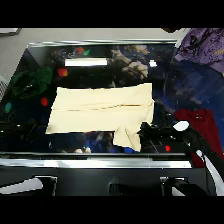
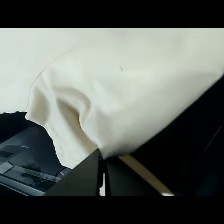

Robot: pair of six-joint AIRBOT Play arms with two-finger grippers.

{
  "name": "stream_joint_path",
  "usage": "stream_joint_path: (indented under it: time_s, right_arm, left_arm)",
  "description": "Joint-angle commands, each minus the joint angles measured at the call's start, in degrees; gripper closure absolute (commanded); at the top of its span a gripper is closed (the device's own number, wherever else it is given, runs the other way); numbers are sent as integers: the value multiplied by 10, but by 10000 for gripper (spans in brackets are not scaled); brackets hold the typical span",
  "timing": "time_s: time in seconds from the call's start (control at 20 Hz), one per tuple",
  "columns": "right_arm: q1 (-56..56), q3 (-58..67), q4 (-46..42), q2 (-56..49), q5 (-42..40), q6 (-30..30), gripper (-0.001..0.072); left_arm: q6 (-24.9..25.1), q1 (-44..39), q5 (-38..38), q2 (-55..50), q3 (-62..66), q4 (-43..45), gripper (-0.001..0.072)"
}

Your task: Fold the clothes and pants, and hang the long-sleeved shirts on hangers.

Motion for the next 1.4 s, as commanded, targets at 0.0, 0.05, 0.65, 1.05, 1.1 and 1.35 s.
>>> stream_joint_path:
  time_s: [0.0,0.05,0.65,1.05,1.1,1.35]
  right_arm:
    - [0,1,0,2,0,2,688]
    - [0,1,0,3,0,2,688]
    - [0,4,-54,66,4,58,689]
    - [1,4,-249,289,163,222,689]
    - [1,4,-253,318,173,227,690]
    - [0,12,-262,307,111,184,690]
  left_arm:
    - [5,-13,23,-1,-4,-10,48]
    - [5,-20,28,-3,-5,-10,48]
    - [-1,-40,10,-15,-4,-9,688]
    - [-96,-40,8,200,-45,72,689]
    - [-102,-40,8,219,-51,72,689]
    - [-98,-64,57,230,-45,30,689]
